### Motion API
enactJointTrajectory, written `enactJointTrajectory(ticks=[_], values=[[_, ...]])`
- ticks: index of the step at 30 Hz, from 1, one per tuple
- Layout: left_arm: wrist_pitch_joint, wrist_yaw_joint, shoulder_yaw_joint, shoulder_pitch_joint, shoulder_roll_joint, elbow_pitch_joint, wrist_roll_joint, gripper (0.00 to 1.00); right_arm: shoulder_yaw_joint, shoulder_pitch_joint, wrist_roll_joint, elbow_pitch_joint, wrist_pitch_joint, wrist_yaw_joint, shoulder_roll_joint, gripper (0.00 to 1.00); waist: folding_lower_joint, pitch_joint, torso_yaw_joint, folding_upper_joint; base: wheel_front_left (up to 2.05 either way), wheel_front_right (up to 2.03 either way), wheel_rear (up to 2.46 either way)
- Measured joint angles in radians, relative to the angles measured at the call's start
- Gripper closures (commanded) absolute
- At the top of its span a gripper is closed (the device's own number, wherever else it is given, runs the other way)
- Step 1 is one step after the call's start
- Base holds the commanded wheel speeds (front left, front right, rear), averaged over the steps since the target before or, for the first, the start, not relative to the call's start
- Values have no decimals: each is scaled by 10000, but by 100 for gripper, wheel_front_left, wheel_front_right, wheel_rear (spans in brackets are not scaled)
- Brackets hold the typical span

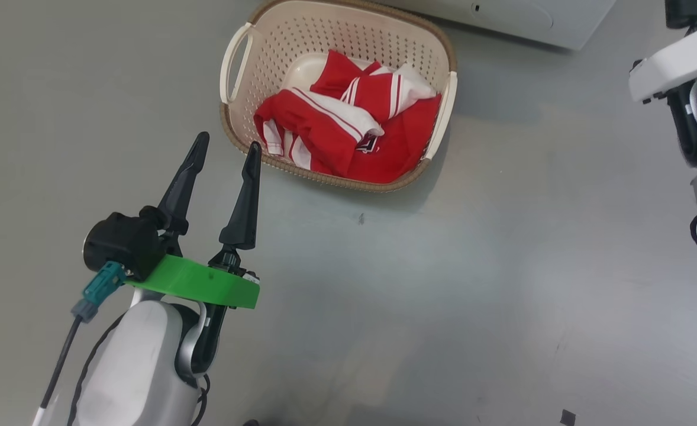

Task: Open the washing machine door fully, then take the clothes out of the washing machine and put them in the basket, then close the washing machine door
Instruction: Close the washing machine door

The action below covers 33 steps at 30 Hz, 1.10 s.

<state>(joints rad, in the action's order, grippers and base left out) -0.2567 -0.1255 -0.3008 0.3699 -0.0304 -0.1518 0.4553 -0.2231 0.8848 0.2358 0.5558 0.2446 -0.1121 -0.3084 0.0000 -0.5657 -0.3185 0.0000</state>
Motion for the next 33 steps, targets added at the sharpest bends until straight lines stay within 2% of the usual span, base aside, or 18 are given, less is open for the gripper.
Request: enactJointTrajectory(ticks=[9, 15, 18, 33], values=[[0, 0, 297, -77, -199, -180, -161, 0, 295, -1385, 174, -224, 81, 33, 272, 100, 0, 1149, 408, 0, 0, 0, 0], [0, 0, 487, -545, -318, -431, -171, 0, 1241, -2383, 577, -1072, 84, 533, 462, 100, 0, 1945, 787, 0, 0, 0, 0], [0, 0, 685, -755, -314, -497, -169, 0, 1459, -3144, 646, -1315, 84, 629, 481, 100, 0, 2360, 967, 0, 0, 0, 0], [2, 0, 1166, -2468, -449, -917, -263, 0, 1645, -6334, 794, -2004, 84, 744, 1285, 100, -1, 4334, 1709, 0, 0, 0, 0]])
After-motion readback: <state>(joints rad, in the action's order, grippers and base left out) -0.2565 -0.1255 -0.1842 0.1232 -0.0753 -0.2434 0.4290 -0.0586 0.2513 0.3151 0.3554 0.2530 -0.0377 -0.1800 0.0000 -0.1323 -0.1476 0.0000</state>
